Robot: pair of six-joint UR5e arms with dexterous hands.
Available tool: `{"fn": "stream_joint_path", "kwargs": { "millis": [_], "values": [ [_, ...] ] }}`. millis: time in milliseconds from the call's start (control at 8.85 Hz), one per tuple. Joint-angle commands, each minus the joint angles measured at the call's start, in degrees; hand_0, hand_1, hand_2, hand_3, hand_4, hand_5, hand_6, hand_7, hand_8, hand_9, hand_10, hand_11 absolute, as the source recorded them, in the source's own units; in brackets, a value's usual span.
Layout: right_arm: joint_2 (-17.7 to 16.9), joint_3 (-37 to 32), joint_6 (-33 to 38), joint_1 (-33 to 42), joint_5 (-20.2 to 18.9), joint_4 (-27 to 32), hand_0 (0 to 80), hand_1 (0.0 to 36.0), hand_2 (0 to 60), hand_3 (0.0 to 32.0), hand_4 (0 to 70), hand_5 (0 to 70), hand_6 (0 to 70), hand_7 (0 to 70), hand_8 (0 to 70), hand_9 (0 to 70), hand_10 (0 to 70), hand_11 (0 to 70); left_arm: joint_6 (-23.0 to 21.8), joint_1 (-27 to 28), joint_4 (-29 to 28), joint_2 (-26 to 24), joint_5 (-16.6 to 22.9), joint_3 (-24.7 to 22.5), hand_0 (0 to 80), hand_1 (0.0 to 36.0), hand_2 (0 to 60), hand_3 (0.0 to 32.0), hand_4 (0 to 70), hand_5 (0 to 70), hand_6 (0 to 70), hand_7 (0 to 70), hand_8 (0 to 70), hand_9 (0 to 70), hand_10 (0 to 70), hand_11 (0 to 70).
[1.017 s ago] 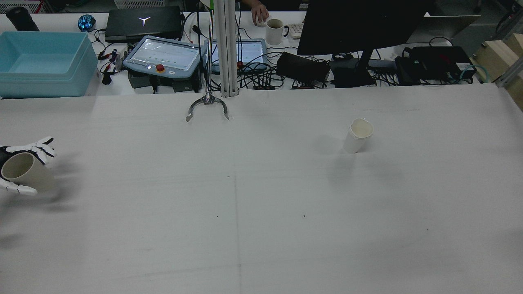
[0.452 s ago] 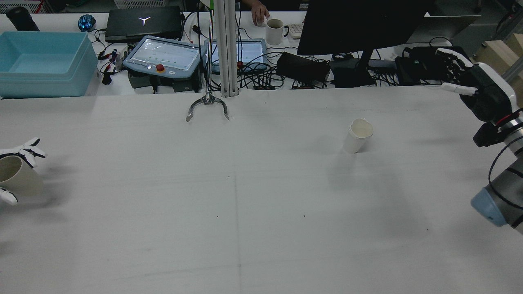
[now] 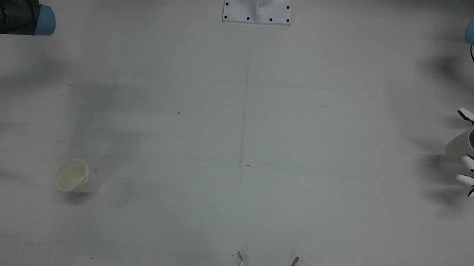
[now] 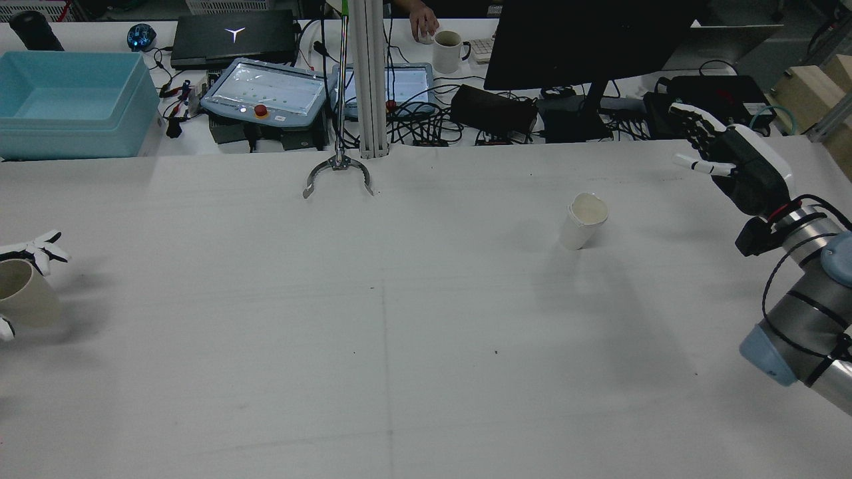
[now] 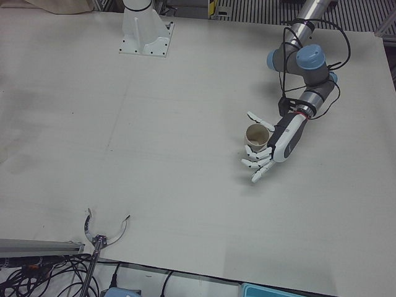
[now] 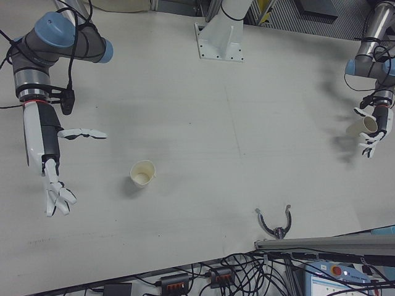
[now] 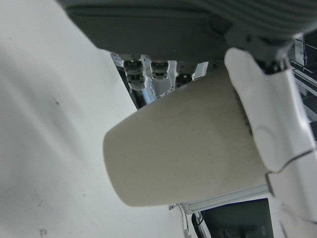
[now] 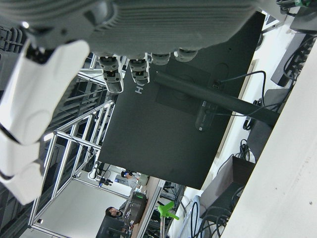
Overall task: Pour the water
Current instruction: 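Move the right hand toward the standing white paper cup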
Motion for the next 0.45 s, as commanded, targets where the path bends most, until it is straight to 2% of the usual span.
{"fn": "stream_joint_path", "kwargs": {
  "millis": [0,226,339],
  "values": [
    [0.58,-0.9,-0.09,-6.44,6.63,-0.14,46.1,13.9,12.0,0.0,0.0,13.2,3.4,3.7,0.0,0.0,0.0,0.0,0.01,0.07,0.04,0.02,0.0,0.0,51.5,6.8,0.0,0.0,40.7,70.0,22.3,37.4,3.9,8.8,8.1,12.3],
    [1.98,-3.18,-0.27,-12.61,13.32,-0.32,46.4,14.3,11.9,0.0,0.9,8.4,1.4,0.3,0.0,0.0,0.0,0.0,-0.08,-0.02,0.04,0.11,0.0,-0.18,51.4,6.9,0.0,0.0,40.7,70.0,22.4,37.7,4.0,9.0,8.1,12.5],
    [2.25,-4.5,-0.18,-13.15,14.31,0.46,46.8,14.9,13.0,0.0,1.4,7.3,1.4,0.0,0.0,0.0,0.0,0.0,-0.08,-0.1,0.04,0.11,0.0,-0.27,51.5,6.8,0.0,0.0,40.8,70.0,22.3,37.6,3.9,8.9,8.1,12.4]
  ]
}}
